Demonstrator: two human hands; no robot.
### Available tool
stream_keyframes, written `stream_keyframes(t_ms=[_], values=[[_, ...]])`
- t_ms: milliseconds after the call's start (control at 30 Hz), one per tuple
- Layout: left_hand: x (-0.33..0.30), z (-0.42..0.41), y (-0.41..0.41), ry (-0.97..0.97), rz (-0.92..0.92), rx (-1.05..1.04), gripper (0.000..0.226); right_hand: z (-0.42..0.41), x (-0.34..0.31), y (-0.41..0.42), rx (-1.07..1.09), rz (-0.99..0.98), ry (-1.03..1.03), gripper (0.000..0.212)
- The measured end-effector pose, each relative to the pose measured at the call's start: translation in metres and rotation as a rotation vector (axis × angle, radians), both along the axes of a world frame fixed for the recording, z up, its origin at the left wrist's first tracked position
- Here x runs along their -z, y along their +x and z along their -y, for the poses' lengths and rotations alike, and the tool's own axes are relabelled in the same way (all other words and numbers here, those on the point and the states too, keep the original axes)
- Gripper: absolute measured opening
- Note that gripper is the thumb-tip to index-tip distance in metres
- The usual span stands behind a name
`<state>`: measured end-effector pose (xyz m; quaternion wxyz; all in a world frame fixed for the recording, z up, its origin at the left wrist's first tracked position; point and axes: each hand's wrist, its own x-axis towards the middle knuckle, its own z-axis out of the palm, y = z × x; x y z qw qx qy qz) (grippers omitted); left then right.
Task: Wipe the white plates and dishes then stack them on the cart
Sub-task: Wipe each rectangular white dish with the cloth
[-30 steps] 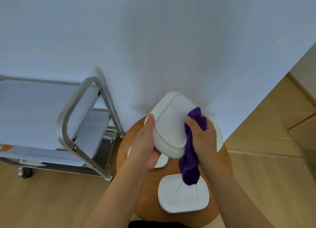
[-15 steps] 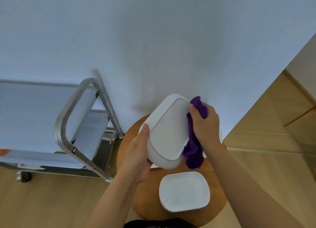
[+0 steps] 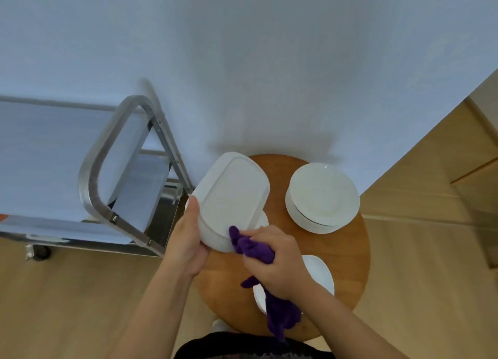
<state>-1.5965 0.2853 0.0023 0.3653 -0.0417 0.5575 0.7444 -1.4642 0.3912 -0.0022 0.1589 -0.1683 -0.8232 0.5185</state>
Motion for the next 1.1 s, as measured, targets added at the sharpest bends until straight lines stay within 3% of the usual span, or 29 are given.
stream_keyframes(t_ms=[67, 133, 267, 400, 500, 700, 833, 900, 967, 1100], values=[[0.012, 0.004, -0.009, -0.124, -0.116, 0.06, 0.079, -0.009, 0.012, 0.001, 0.157, 0.093, -0.108, 0.006], [0.029, 0.005, -0.017, -0.261, -0.239, 0.209, 0.076, -0.02, 0.026, -0.001, 0.365, 0.143, -0.284, 0.015], [0.077, -0.003, -0.028, -0.528, -0.449, 0.489, 0.042, -0.039, 0.06, -0.006, 0.674, 0.224, -0.519, 0.015], [0.15, -0.01, -0.051, -0.798, -1.285, 1.176, 0.053, -0.054, 0.092, -0.012, 0.959, 0.242, -0.802, 0.007], [0.189, -0.01, -0.072, -0.798, -1.626, 1.515, 0.071, -0.061, 0.11, -0.016, 1.051, 0.287, -0.845, 0.013], [0.228, -0.01, -0.095, -0.778, -1.829, 1.799, 0.077, -0.062, 0.133, -0.017, 1.092, 0.314, -0.817, 0.006], [0.238, -0.006, -0.112, -0.859, -1.857, 1.891, 0.086, -0.054, 0.143, -0.022, 1.069, 0.306, -0.771, 0.008], [0.244, -0.006, -0.115, -0.879, -1.843, 1.93, 0.08, -0.049, 0.148, -0.025, 1.051, 0.297, -0.774, 0.008], [0.25, -0.008, -0.115, -0.904, -1.815, 1.917, 0.067, -0.045, 0.152, -0.028, 1.025, 0.281, -0.776, 0.011], [0.252, -0.012, -0.113, -1.007, -1.75, 1.825, 0.067, -0.039, 0.158, -0.03, 0.934, 0.276, -0.744, 0.015]])
